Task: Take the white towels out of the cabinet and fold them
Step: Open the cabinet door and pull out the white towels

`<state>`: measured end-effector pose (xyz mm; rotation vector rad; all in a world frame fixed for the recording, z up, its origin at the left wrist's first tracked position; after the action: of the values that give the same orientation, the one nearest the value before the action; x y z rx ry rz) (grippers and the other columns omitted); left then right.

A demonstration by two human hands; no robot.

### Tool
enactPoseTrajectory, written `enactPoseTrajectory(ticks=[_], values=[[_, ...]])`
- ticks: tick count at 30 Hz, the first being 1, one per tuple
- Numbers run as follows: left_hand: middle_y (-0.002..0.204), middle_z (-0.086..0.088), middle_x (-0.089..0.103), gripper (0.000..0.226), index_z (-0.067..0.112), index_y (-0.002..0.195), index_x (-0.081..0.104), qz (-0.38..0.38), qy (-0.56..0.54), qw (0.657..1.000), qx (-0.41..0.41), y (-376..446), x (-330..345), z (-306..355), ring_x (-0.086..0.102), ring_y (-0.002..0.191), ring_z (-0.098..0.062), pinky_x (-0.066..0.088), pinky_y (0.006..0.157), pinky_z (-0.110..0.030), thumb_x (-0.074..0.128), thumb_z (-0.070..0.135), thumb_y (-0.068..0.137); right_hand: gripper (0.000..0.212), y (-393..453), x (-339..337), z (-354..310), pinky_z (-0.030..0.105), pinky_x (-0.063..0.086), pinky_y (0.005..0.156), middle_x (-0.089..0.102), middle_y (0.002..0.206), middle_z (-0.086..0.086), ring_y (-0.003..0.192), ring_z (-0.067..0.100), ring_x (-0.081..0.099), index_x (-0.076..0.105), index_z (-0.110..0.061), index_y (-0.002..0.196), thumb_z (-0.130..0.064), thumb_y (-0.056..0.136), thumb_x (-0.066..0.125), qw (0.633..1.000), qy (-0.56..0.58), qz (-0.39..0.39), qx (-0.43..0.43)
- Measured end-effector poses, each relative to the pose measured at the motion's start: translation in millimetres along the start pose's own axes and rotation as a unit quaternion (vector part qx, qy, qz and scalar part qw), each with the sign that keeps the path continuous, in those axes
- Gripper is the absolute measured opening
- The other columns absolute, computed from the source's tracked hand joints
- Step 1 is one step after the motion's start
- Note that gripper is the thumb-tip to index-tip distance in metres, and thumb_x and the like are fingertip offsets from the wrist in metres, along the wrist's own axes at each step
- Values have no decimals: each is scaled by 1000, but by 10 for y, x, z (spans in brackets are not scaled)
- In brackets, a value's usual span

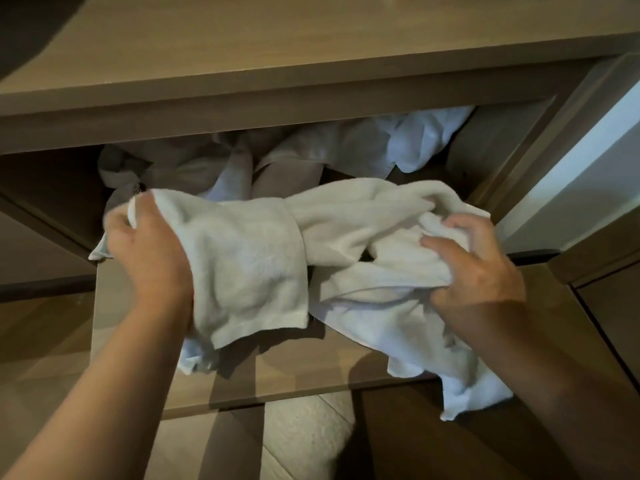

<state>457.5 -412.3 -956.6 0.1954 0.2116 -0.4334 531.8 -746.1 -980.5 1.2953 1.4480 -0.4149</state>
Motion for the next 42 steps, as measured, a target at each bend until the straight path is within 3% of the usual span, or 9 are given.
enactPoseTrajectory(ticks=[2,4,7,10,15,19,23,29,42], values=[[104,10,49,37,23,117,43,-65,46,988,133,-148,60,52,50,91,12,38,83,-7,57,45,90,61,-218,152,73,51,52,76,55,128,27,104,50,58,71,-2,109,-3,49,85,996,-47,-73,-9],[127,-1,50,82,28,142,28,-199,183,935,227,-359,286,56,51,114,-4,42,97,-27,66,61,77,88,-475,433,122,52,45,94,33,150,26,125,48,45,50,-8,139,-38,63,82,968,-106,-224,30],[152,-14,26,111,34,155,7,-300,444,758,372,-637,747,-52,33,133,-35,33,104,-54,61,75,66,129,-854,857,230,57,24,114,-26,158,8,147,41,-2,-19,-29,152,-86,63,55,892,-120,-418,125],[164,-8,-9,114,32,155,-5,-386,538,622,418,-894,1147,-236,5,148,-38,14,111,-70,60,71,71,138,-983,1096,218,68,18,112,-38,151,9,143,47,-21,-35,-36,140,-91,54,57,877,-100,-445,151],[161,-6,11,130,28,154,-15,-484,612,512,360,-974,1613,-385,23,143,-40,21,109,-70,72,66,66,126,-958,1181,135,61,21,113,-27,156,11,144,50,-12,-20,-26,151,-75,70,63,898,-118,-403,128],[140,-7,42,103,25,146,23,-504,580,546,335,-1020,1708,-387,44,126,-34,40,100,-53,79,55,65,108,-940,1095,-1,43,50,88,43,140,16,114,41,53,45,-15,142,-55,51,87,932,-126,-336,52],[112,1,59,61,28,122,53,-464,499,662,313,-1021,1423,-470,52,101,-24,45,82,-38,75,39,66,76,-1070,1111,-37,31,51,77,33,137,0,104,25,57,36,-27,139,-37,74,75,927,-21,-370,57],[97,-3,64,42,16,107,67,-395,334,832,202,-977,761,-155,59,86,-24,54,74,-37,80,24,68,63,-945,460,-138,29,43,62,43,132,-3,94,27,62,49,-31,129,-34,72,75,932,5,-343,118],[85,6,62,33,23,91,59,-352,257,900,22,-834,-301,1778,57,75,-14,44,61,-23,71,35,63,62,-349,-1744,-959,27,47,65,55,123,2,93,27,63,58,-19,124,-21,67,82,929,33,-334,157]])
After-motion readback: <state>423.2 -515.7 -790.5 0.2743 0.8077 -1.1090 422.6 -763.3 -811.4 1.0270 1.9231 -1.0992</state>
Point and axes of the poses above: each hand's wrist, its own y-axis towards the middle knuckle, its own x-axis out of the palm, z = x × y, the point moved 4 cm from there along y, towards the middle knuckle
